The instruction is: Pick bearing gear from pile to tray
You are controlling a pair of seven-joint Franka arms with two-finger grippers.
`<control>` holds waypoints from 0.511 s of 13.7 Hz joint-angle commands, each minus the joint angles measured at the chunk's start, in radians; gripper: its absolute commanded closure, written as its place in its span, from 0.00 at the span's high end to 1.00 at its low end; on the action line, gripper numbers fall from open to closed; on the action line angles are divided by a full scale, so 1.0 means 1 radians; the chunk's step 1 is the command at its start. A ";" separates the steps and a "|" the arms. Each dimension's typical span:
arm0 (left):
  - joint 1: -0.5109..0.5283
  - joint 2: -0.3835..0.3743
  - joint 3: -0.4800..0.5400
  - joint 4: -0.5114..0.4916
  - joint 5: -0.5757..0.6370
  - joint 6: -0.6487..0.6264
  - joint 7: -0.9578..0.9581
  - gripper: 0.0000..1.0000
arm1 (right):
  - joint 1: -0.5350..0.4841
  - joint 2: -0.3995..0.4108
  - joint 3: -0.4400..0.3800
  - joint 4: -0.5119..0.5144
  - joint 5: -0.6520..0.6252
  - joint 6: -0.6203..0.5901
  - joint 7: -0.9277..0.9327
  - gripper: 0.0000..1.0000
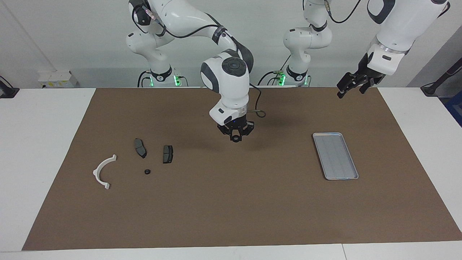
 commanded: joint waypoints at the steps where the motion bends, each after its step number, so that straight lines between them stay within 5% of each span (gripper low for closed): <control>1: -0.008 -0.035 0.006 -0.041 0.019 0.017 0.004 1.00 | 0.000 -0.016 -0.002 -0.094 0.015 0.087 -0.010 0.00; 7: -0.008 -0.035 0.006 -0.041 0.019 0.017 0.004 1.00 | -0.001 -0.012 0.004 -0.225 0.061 0.208 -0.033 0.00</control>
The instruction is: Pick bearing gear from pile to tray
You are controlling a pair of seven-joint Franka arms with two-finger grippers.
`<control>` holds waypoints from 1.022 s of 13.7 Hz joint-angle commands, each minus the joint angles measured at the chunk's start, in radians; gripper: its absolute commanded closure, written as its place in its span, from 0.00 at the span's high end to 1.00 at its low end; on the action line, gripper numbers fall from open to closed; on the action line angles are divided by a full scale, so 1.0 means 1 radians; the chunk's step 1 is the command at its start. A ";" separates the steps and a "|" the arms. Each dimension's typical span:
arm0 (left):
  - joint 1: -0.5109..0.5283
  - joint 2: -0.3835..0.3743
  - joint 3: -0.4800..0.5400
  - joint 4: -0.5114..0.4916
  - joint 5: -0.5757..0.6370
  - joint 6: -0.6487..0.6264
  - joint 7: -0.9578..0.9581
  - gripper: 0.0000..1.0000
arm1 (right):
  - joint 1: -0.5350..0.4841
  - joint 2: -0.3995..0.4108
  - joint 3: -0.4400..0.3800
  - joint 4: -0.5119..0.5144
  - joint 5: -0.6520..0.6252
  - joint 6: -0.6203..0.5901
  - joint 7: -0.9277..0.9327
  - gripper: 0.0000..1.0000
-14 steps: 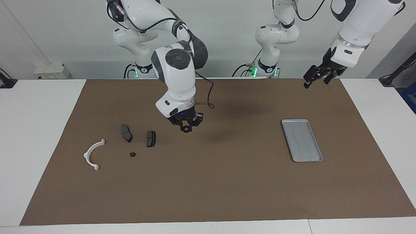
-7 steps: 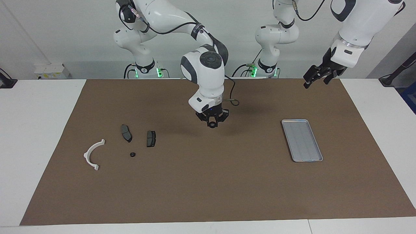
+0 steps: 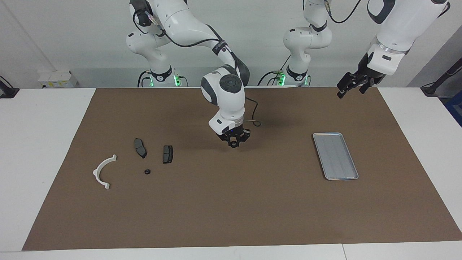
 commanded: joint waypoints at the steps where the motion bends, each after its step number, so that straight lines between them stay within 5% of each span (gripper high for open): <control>1: -0.006 -0.035 0.006 -0.041 0.017 0.017 0.004 1.00 | -0.001 -0.017 0.005 -0.079 0.035 0.073 -0.033 0.00; 13: -0.020 -0.038 0.003 -0.050 0.017 0.011 0.004 1.00 | 0.013 0.006 0.012 -0.137 0.038 0.172 -0.031 0.01; 14: -0.022 -0.041 0.003 -0.055 0.017 0.020 -0.002 1.00 | 0.013 0.006 0.012 -0.139 0.038 0.176 -0.030 0.30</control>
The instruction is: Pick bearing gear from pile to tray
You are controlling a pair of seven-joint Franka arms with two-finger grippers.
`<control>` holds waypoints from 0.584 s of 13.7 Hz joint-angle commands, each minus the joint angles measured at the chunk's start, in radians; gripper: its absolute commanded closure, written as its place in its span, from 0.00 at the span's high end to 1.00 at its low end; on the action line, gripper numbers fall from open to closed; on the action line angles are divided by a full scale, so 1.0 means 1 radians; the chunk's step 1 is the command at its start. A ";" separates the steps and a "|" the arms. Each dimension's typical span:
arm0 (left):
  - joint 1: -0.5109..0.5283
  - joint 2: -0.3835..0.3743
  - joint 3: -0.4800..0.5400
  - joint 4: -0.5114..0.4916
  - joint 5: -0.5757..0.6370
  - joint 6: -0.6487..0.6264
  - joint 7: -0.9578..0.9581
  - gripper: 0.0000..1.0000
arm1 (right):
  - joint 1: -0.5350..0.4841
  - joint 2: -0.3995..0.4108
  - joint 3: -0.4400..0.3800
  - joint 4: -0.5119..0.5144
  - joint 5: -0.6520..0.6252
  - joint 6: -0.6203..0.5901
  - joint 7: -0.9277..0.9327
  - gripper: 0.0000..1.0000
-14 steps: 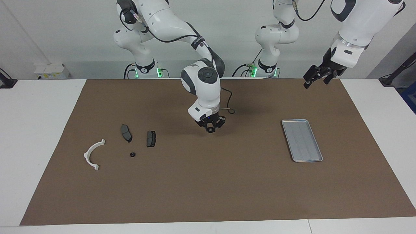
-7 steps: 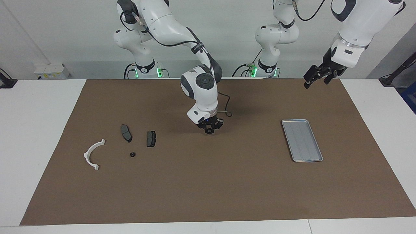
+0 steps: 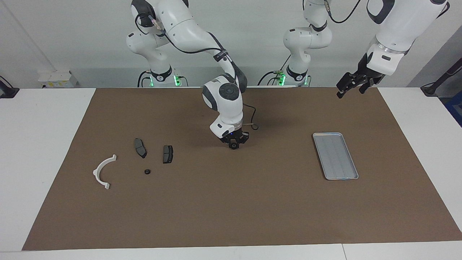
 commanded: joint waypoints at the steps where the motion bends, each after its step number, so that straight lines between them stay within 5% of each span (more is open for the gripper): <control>1: -0.019 -0.046 0.007 -0.066 0.016 0.019 -0.002 1.00 | -0.004 -0.006 0.003 -0.015 0.025 0.022 -0.024 0.68; 5: -0.023 -0.095 0.004 -0.190 0.002 0.126 -0.115 1.00 | -0.053 -0.035 0.000 0.039 0.023 -0.048 -0.032 0.88; 8: -0.104 -0.080 0.006 -0.227 -0.001 0.188 -0.249 1.00 | -0.165 -0.085 -0.005 0.106 0.020 -0.149 -0.163 0.89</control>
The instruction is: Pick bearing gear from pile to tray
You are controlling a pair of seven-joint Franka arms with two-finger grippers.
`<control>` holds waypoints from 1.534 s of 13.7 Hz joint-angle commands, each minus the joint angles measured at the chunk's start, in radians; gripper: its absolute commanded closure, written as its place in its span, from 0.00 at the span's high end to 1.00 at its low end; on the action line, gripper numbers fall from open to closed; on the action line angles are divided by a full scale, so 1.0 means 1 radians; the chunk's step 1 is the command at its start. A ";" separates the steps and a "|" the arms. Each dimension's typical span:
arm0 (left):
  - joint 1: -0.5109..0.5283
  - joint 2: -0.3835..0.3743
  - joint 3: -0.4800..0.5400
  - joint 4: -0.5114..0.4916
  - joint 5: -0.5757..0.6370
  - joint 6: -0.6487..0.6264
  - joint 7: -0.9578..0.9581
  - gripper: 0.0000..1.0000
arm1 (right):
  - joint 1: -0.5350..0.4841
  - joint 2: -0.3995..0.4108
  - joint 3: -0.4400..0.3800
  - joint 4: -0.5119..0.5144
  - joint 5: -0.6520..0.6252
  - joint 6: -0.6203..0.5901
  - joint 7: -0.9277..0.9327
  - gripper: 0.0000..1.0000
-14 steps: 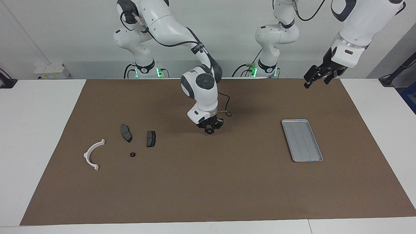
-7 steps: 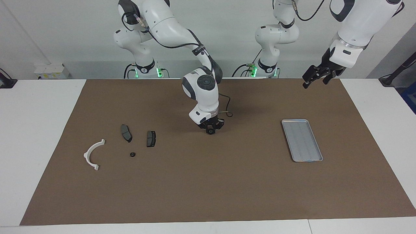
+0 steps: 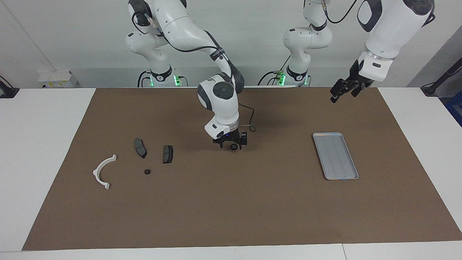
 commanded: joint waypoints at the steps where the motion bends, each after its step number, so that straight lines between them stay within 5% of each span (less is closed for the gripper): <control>1: -0.103 -0.029 0.009 -0.097 0.003 0.106 -0.148 1.00 | -0.137 -0.055 0.008 0.059 0.020 -0.104 -0.168 0.89; 9: -0.408 0.198 0.010 -0.103 0.013 0.346 -0.525 1.00 | -0.421 -0.043 0.007 0.068 0.005 -0.101 -0.604 0.86; 13: -0.551 0.435 0.017 -0.030 0.029 0.448 -0.678 1.00 | -0.484 -0.045 0.005 0.016 0.005 -0.093 -0.684 0.84; 21: -0.570 0.523 0.017 0.010 0.038 0.603 -0.832 1.00 | -0.491 -0.040 0.005 -0.077 0.005 -0.047 -0.693 0.82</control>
